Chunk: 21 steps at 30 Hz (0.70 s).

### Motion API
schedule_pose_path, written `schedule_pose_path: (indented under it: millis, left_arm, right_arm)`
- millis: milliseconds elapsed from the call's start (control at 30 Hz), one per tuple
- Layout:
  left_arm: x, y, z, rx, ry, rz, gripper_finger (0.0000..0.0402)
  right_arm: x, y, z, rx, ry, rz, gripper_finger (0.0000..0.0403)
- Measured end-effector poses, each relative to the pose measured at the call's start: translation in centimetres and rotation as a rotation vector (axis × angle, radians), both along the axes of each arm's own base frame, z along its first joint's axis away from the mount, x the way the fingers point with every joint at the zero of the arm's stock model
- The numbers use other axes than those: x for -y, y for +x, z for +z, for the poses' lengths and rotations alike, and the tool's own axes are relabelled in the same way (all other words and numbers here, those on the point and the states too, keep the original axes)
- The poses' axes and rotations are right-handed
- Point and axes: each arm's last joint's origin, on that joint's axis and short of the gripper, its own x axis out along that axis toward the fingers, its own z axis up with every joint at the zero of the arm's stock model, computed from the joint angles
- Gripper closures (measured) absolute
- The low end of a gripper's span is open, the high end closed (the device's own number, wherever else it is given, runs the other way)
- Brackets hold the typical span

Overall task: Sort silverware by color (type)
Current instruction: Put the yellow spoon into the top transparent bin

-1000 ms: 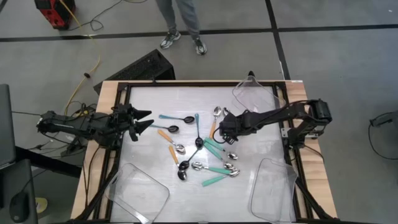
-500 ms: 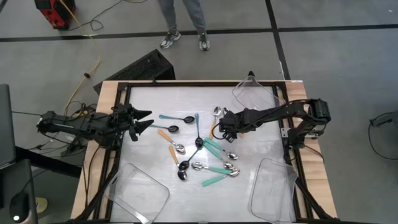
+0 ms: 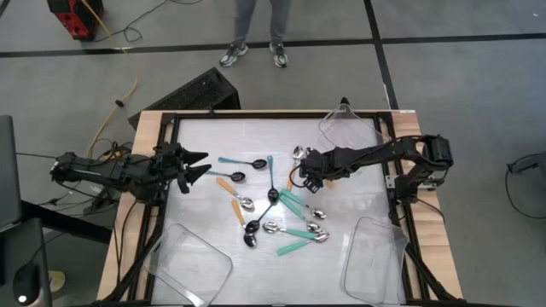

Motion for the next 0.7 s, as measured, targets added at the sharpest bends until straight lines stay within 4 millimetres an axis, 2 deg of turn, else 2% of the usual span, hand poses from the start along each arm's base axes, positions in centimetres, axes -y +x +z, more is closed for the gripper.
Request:
schedule_pose_path:
  millis: [333,500,700]
  left_arm:
    - [0.0,0.0,-0.1,-0.002,-0.007,0.001,0.0136]
    - [0.0,0.0,0.0,-0.002,-0.008,0.001,0.0136]
    - [0.0,0.0,0.0,-0.002,-0.008,0.001,0.0136]
  right_arm:
    - [0.8,-0.7,-1.5,0.009,-0.03,-0.041,0.0088]
    - [1.0,-0.2,-1.4,0.065,-0.046,-0.048,0.0088]
    - [0.9,-0.9,-3.1,0.101,-0.061,-0.062,0.0088]
